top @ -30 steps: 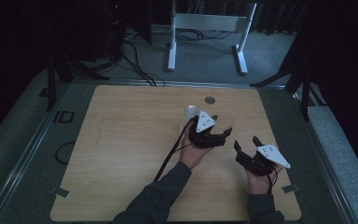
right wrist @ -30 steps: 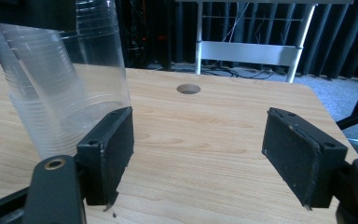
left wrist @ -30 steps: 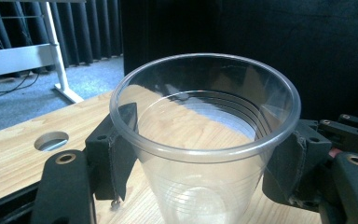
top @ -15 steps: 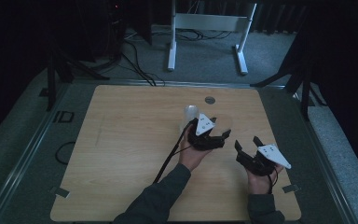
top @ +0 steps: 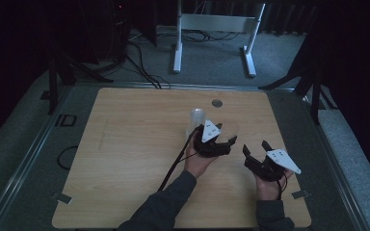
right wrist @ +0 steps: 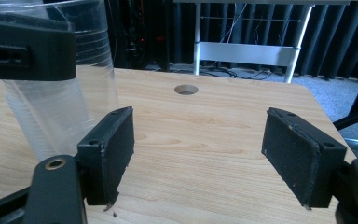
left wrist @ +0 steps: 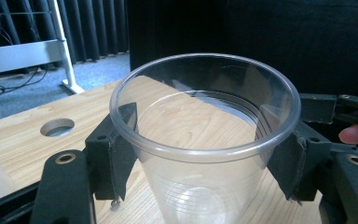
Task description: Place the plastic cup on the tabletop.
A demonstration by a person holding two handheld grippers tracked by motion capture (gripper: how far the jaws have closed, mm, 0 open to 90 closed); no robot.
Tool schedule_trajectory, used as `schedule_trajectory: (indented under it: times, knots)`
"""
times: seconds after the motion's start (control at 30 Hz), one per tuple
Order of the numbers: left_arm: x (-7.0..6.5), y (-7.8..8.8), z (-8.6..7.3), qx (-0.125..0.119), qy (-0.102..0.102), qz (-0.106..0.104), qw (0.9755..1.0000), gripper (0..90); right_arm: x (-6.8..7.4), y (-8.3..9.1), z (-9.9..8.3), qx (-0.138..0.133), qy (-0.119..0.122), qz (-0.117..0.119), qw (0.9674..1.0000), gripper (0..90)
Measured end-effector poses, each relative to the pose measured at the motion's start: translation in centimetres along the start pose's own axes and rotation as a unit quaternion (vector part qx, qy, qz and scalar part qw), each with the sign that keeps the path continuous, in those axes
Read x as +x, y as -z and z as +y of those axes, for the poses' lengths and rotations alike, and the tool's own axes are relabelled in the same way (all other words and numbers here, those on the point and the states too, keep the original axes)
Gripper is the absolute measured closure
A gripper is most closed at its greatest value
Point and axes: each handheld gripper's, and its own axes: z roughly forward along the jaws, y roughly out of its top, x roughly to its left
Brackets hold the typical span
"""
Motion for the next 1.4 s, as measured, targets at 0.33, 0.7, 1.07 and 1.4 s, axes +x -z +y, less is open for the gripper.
schedule_trajectory:
  times: [0.33,0.7,1.07,1.4]
  knots:
    - [0.0,0.0,-0.5,0.001,-0.006,0.009,0.9999,31.0,0.0,0.0,0.0,0.0,0.0,0.001,1.0,25.0]
    - [0.2,-0.3,-1.4,0.009,-0.004,0.012,0.9999,31.0,0.0,0.0,0.0,0.0,0.0,0.001,1.0,25.1]
    - [0.3,-0.4,-2.0,0.014,-0.006,0.017,0.9997,31.0,0.0,0.0,0.0,0.0,0.0,0.002,1.0,25.1]
    - [0.3,-0.6,-2.5,0.018,-0.007,0.019,0.9996,31.0,0.1,0.0,0.0,0.0,0.0,0.003,1.0,25.1]
